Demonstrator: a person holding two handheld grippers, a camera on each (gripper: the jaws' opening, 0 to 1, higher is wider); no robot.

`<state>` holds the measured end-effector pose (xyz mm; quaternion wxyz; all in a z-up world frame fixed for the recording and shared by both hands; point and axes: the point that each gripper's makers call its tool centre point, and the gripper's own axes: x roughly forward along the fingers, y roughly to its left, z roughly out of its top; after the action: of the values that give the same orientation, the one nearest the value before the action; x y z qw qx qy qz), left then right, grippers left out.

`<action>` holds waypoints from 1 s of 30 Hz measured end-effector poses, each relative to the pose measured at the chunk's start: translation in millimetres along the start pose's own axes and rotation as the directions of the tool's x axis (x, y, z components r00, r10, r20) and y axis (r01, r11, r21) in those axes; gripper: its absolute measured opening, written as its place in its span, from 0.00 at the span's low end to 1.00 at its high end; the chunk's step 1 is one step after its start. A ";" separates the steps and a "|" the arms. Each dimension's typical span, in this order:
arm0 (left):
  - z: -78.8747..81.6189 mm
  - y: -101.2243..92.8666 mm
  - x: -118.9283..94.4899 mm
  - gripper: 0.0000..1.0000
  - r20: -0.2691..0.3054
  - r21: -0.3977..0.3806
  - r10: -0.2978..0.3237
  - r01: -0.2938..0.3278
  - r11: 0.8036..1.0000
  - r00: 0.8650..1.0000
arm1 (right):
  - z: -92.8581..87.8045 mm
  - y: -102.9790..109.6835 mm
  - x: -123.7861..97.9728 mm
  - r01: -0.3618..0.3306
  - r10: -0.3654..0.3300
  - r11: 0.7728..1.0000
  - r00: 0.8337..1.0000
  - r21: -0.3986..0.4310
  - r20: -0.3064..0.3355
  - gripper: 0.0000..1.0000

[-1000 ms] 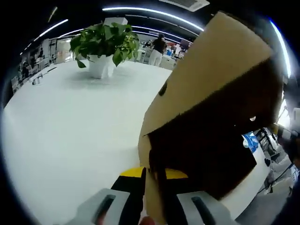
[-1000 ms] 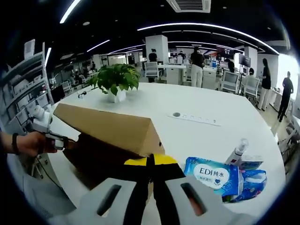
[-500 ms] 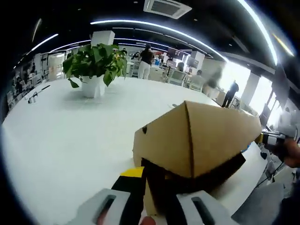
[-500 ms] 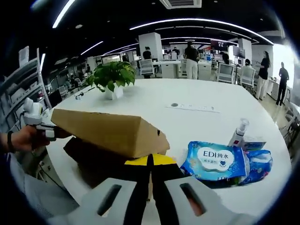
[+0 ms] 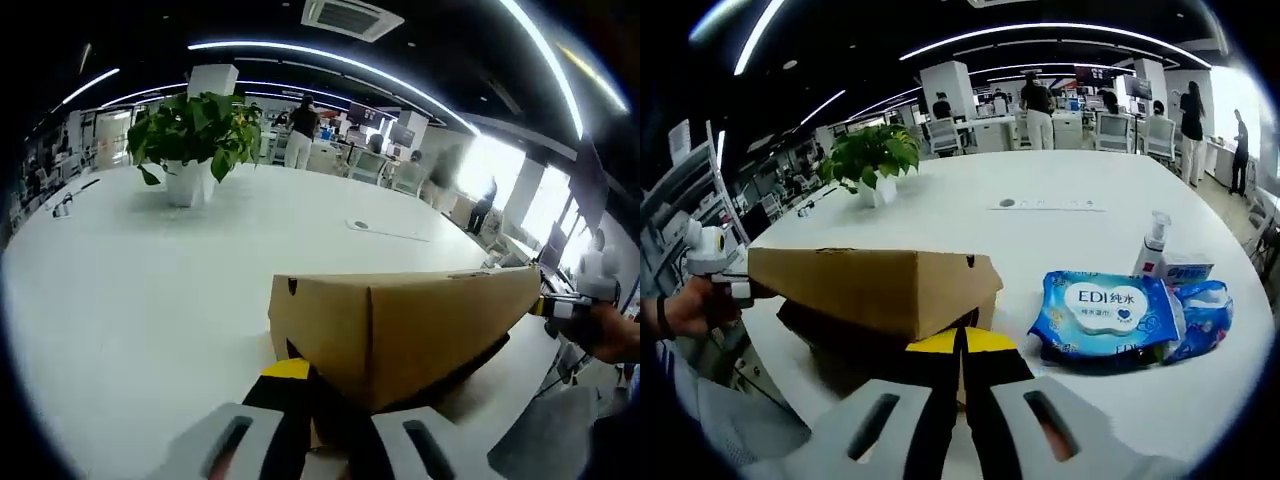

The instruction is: Operate the shoe box by opening the lid, removing the specified soft item, and placing it in the target area until the item is outside and the box remains undamaged.

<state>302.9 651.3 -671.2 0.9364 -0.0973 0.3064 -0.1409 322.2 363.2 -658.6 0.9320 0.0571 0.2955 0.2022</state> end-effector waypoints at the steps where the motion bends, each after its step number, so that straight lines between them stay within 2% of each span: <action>1: -0.4 -0.8 -0.7 0.09 0.000 0.002 -0.004 0.004 1.000 1.000 | -1.0 -1.5 0.0 0.004 -0.004 1.000 1.000 0.002 -0.003 0.00; 7: -0.9 -2.9 -3.9 0.09 0.000 -0.002 -0.017 0.017 1.000 1.000 | -6.6 -9.3 -0.8 0.011 -0.011 0.999 1.000 0.033 -0.011 0.00; 9: -1.7 -4.0 -5.0 0.09 0.001 -0.005 -0.020 0.020 1.000 1.000 | -8.1 -8.9 -1.3 0.002 -0.001 0.997 1.000 0.082 -0.011 0.00; 30: -14.5 -8.1 -16.8 0.09 -0.018 -0.015 -0.043 0.042 0.999 0.999 | -26.4 -1.9 4.1 -0.024 0.029 0.992 0.999 0.124 -0.044 0.00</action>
<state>279.6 647.8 -671.4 0.9297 -0.1093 0.3137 -0.1594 310.7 362.9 -682.7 0.9168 0.1138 0.3281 0.1971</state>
